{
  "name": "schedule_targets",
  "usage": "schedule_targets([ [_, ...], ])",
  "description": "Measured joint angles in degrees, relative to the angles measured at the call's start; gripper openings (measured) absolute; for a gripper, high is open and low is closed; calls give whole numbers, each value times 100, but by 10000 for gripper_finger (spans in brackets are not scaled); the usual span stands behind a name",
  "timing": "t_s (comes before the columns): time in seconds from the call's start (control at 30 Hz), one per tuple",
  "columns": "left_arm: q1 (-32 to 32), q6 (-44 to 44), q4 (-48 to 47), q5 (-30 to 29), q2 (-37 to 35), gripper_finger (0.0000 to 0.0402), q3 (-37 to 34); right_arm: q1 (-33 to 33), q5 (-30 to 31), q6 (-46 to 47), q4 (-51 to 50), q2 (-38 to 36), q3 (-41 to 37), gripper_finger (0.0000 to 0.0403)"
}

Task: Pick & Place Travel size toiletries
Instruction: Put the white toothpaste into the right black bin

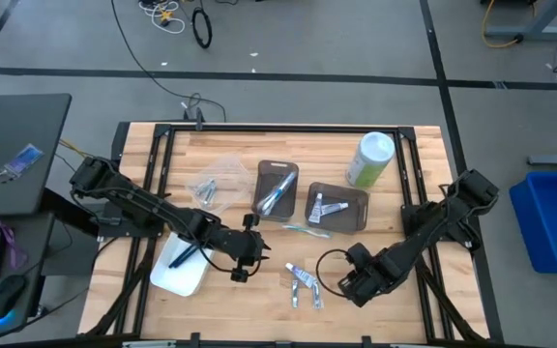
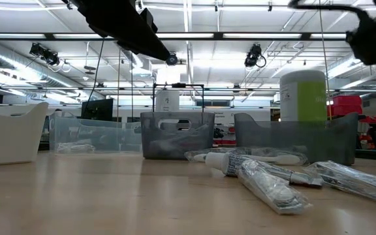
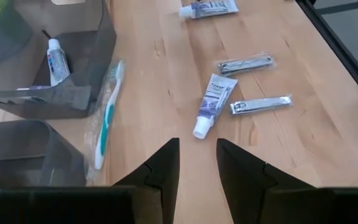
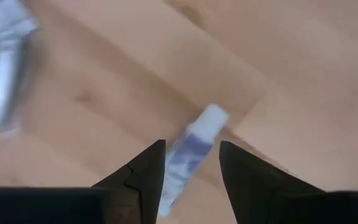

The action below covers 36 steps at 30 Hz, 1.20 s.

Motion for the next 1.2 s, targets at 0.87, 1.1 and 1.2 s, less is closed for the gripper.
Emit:
schedule_targets([
  [0.87, 0, -90, 2, -20, 0, 114, 0, -404, -500, 1058, 117, 717, 0, 139],
  [1.1, 0, -89, -1, -22, 0, 114, 0, -440, -504, 1052, 204, 717, 0, 83],
  [1.2, 0, -97, -1, -22, 0, 114, 0, -440, -497, 965, 213, 715, 0, 65],
])
